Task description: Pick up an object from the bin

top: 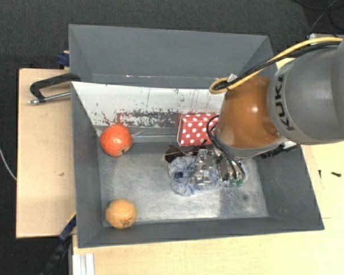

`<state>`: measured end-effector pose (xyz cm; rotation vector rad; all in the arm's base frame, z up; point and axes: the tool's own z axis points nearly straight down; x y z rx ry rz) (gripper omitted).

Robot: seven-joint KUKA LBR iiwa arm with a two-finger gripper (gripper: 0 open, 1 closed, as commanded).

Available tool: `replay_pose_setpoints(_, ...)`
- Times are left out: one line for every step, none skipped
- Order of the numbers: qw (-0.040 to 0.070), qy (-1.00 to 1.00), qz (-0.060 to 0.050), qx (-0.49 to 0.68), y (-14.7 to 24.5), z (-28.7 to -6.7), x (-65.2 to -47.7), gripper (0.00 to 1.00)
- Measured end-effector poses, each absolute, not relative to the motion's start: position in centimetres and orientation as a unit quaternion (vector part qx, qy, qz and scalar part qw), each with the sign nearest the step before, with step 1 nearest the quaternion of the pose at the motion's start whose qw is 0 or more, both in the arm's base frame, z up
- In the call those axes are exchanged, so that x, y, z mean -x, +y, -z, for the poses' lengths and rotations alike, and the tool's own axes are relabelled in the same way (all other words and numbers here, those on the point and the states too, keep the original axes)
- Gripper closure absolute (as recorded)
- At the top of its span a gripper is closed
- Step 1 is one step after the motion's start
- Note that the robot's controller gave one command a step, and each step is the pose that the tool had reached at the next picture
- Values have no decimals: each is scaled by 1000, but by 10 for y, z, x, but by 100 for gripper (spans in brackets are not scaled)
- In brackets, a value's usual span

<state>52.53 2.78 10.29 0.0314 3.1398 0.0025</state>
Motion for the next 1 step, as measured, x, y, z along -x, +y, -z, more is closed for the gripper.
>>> replay_pose_setpoints(-1, 1000, 0, -2, 29, -155, -522, 100)
